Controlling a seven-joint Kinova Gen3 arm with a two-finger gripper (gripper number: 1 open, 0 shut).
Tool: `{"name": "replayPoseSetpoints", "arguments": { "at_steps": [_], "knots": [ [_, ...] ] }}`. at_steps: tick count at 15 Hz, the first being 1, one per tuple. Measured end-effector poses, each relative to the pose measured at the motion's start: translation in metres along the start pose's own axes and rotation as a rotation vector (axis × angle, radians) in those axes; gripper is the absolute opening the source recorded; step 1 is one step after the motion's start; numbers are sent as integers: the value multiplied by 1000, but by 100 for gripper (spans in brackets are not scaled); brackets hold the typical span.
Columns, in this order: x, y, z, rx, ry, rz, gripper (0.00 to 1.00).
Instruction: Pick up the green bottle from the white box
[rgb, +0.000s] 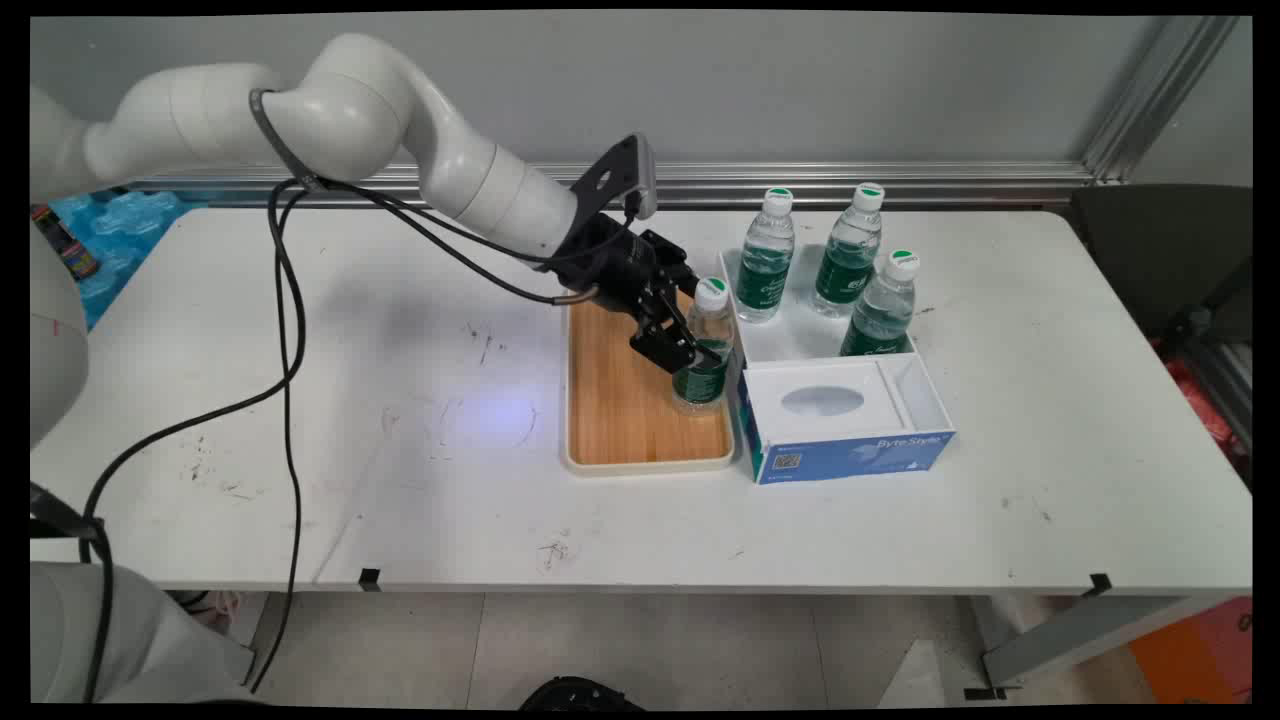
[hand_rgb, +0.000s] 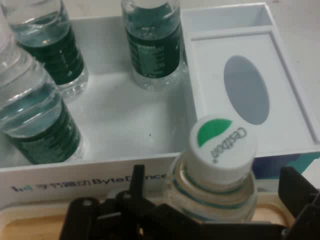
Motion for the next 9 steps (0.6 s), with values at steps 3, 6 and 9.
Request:
{"name": "replayPoseSetpoints", "arguments": {
  "at_steps": [3,6,9],
  "knots": [
    [3,-2,-11,7,-13,-7,100],
    [7,-3,-31,11,-39,-17,100],
    [8,-2,-56,7,-79,-36,100]
  ]
}}
